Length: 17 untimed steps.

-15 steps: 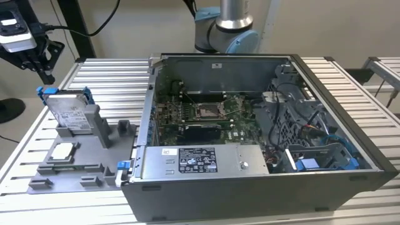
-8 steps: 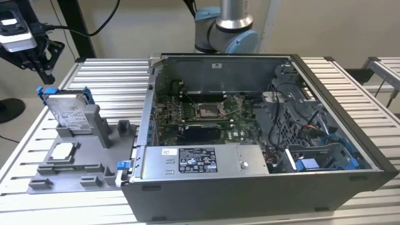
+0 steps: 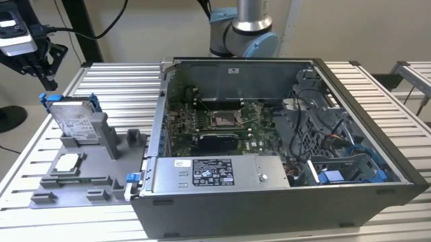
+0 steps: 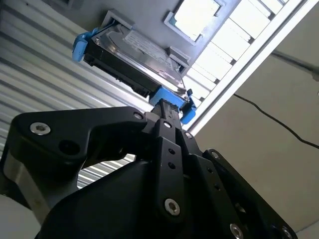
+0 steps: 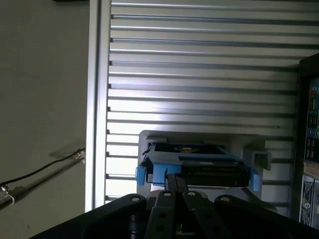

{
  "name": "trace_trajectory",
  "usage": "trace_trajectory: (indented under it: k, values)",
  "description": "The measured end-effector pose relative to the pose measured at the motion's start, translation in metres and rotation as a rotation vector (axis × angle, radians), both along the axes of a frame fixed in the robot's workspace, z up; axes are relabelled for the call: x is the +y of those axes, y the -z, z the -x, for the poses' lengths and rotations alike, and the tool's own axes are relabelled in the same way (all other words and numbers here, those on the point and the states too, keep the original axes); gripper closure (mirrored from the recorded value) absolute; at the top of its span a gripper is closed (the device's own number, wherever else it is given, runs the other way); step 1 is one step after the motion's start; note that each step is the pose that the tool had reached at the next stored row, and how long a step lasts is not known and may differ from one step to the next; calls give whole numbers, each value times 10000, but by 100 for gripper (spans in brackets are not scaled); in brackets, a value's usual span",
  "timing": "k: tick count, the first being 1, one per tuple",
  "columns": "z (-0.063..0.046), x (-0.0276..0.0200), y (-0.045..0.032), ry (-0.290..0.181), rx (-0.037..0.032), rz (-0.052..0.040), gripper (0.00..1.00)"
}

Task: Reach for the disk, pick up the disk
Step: 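Reach for the disk, then pick up the disk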

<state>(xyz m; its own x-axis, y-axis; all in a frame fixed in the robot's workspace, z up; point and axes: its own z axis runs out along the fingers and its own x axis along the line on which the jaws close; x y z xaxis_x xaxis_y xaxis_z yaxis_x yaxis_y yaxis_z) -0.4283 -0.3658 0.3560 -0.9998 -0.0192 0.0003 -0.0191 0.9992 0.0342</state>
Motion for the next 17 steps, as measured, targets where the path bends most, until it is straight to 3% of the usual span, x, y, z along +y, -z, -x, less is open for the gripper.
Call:
trace_trajectory:
  k: [8, 17]
  values:
    - [4, 0, 0, -118, 0, 0, 100]
    - [12, 0, -1, -1131, 1, 1, 100]
